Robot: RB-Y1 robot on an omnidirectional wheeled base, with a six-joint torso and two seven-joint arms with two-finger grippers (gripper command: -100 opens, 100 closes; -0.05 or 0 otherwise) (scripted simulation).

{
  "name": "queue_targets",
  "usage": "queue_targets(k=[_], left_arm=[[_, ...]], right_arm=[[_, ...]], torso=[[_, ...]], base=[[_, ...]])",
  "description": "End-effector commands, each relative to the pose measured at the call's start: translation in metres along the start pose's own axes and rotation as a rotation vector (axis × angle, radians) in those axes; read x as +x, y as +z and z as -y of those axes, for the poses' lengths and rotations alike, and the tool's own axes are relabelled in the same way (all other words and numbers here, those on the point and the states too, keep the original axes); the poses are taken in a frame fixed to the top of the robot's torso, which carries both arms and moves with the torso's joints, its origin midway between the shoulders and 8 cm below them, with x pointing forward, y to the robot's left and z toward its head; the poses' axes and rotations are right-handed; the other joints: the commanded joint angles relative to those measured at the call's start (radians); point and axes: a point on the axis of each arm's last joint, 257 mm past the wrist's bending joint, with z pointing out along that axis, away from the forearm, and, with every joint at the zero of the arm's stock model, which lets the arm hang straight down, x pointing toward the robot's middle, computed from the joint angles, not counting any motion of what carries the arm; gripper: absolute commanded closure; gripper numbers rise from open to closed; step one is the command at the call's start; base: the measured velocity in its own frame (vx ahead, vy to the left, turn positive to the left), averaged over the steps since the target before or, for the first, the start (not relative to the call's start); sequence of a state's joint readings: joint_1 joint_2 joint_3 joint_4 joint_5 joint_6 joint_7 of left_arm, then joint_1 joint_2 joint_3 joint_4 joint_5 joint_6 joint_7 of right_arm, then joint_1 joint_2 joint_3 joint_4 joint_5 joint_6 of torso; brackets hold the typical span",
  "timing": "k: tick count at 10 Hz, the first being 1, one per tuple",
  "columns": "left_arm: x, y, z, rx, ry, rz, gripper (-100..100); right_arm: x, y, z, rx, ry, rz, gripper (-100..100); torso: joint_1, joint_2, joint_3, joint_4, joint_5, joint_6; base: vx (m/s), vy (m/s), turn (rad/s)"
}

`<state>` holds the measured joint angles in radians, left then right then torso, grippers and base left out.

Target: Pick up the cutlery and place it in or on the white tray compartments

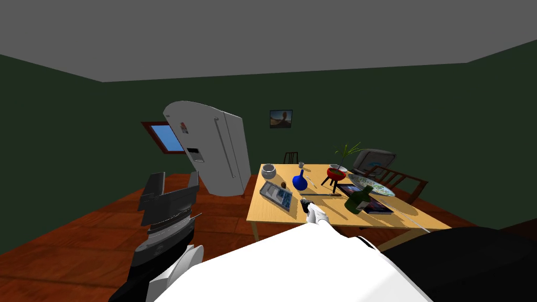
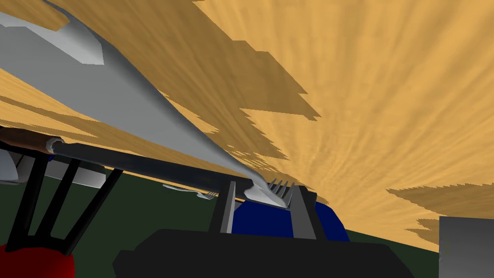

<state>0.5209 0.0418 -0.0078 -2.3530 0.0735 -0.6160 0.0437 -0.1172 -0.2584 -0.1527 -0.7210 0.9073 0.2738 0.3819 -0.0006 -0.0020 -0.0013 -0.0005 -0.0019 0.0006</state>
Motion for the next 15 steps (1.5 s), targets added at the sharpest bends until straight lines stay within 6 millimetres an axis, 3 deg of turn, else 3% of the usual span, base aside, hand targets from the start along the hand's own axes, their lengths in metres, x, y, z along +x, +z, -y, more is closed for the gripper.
queue_targets(k=[1, 3, 4, 5, 8, 12, 13, 14, 15], left_arm=[[0.0, 0.0, 0.0, 0.0, 0.0, 0.0, 0], [0.0, 0.0, 0.0, 0.0, 0.0, 0.0, 0], [0.0, 0.0, 0.0, 0.0, 0.0, 0.0, 0], [0.0, 0.0, 0.0, 0.0, 0.0, 0.0, 0], [0.0, 0.0, 0.0, 0.0, 0.0, 0.0, 0], [0.0, 0.0, 0.0, 0.0, 0.0, 0.0, 0], [0.0, 0.0, 0.0, 0.0, 0.0, 0.0, 0], [0.0, 0.0, 0.0, 0.0, 0.0, 0.0, 0], [0.0, 0.0, 0.0, 0.0, 0.0, 0.0, 0]], right_arm=[[0.0, 0.0, 0.0, 0.0, 0.0, 0.0, 100], [0.0, 0.0, 0.0, -0.001, -0.001, 0.0, 100], [0.0, 0.0, 0.0, 0.0, -0.001, 0.0, 0], [-0.008, 0.003, -0.006, 0.004, 0.008, -0.003, 100], [-0.023, 0.006, -0.016, 0.012, 0.015, -0.006, 100], [-0.028, 0.007, -0.019, 0.014, 0.018, -0.007, 100], [-0.028, 0.007, -0.019, 0.015, 0.017, -0.007, 0], [-0.052, 0.01, -0.01, 0.031, 0.039, 0.021, 100], [-0.052, 0.01, -0.01, 0.031, 0.039, 0.021, 100]], torso=[[0.0, 0.0, 0.0, 0.0, 0.0, 0.0], [0.0, -0.001, 0.0, 0.0, 0.0, 0.0], [0.0, -0.001, 0.0, 0.0, 0.0, 0.0], [0.0, -0.001, 0.0, 0.0, 0.0, 0.0], [0.0, 0.006, 0.003, 0.001, -0.001, 0.0], [-0.001, 0.002, 0.001, 0.0, -0.001, 0.0], [0.0, 0.001, 0.0, 0.0, -0.001, 0.0], [0.0, -0.001, 0.0, 0.0, -0.001, 0.0], [0.006, 0.002, 0.001, 0.0, 0.0, 0.001]], base=[[0.0, 0.0, 0.0], [0.0, 0.0, 0.0], [0.0, 0.0, 0.0], [-0.079, -0.004, 0.043], [-0.131, 0.005, 0.044], [-0.049, -0.004, 0.011], [0.0, 0.0, 0.0], [-0.07, 0.117, -0.098], [-0.079, 0.14, -0.083]])
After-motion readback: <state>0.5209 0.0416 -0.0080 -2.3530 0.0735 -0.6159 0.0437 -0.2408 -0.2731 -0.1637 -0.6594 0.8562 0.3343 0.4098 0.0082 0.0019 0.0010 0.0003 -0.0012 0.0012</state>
